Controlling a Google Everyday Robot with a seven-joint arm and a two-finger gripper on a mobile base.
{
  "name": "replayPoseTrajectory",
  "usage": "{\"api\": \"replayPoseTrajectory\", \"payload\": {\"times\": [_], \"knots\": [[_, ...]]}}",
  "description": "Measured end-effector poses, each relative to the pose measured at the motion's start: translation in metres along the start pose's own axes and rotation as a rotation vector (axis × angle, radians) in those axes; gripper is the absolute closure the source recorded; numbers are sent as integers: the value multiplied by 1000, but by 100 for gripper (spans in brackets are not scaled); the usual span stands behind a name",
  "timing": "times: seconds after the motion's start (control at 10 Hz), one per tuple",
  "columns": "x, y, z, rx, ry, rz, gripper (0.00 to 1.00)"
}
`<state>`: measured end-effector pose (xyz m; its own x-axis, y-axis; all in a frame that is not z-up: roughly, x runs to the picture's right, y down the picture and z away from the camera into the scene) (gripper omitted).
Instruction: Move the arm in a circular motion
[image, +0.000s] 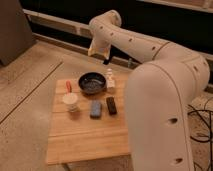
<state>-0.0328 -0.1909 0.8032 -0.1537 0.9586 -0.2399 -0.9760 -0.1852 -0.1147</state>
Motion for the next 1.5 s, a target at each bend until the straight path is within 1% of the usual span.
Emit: {"api": "replayPoseTrajectory", "payload": {"times": [0.3,0.4,0.5,0.6,0.7,0.8,0.9,1.0,1.1,1.2,1.3,1.4,1.5], "knots": [[-2,-1,1,4,4,-3,35],[-2,10,8,15,16,-48,35],[3,28,14,17,32,-107,35],[16,56,25,15,59,-194,35],[40,97,37,9,93,-328,35],[59,120,44,5,116,-412,35],[83,144,51,-5,146,-501,35],[107,165,56,-18,175,-573,35],[125,174,57,-28,197,-617,35],[126,175,57,-29,199,-621,35],[162,185,40,-76,226,-678,35],[172,180,27,-79,210,-709,35],[174,174,20,-69,194,-725,35]]}}
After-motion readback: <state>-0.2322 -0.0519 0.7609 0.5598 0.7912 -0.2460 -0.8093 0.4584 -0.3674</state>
